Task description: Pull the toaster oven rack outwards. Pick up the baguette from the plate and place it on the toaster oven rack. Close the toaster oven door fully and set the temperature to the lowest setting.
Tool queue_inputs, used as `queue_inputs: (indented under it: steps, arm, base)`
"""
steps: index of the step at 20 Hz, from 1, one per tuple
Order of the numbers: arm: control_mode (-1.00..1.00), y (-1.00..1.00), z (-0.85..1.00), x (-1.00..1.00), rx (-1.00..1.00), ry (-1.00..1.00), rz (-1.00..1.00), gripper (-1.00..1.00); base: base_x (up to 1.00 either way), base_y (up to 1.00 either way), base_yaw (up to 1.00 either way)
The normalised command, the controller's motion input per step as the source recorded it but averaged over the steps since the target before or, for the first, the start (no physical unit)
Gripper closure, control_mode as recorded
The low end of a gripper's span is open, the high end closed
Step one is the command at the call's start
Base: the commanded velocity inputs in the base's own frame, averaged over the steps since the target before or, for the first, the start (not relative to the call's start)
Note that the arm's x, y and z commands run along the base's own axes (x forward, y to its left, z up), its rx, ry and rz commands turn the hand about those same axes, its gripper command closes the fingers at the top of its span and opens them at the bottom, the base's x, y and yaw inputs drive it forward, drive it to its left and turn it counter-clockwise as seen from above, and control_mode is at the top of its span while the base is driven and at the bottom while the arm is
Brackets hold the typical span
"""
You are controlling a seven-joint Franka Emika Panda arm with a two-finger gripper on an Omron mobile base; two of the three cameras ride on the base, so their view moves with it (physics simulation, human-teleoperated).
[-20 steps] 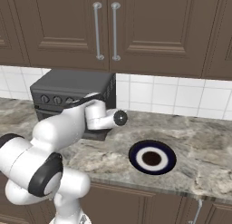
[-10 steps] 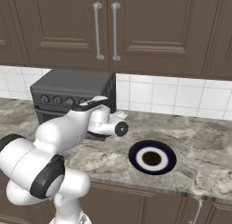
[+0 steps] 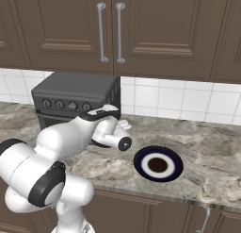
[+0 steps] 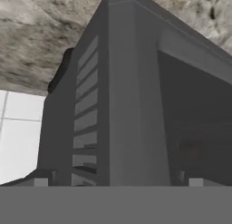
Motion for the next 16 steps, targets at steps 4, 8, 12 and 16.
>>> queue_inputs:
  steps: [4,8,12,16]
  arm:
    - [-1.0,-0.27,1.0,0.22,-0.04,0.03,-0.28,-1.0]
    - [-1.0,-0.4,1.0,0.3,-0.06,0.04,-0.27,-1.0]
    - [-1.0,-0.48,1.0,0.53,-0.03,0.05,-0.21,-1.0]
    - [-1.0,-0.66,1.0,0.58,-0.05,0.1,-0.19,-1.0]
  base:
    - [0.0,0.0,0.0]
    - [0.0,0.0,0.0]
    - [0.0,0.0,0.0]
    - [0.0,0.0,0.0]
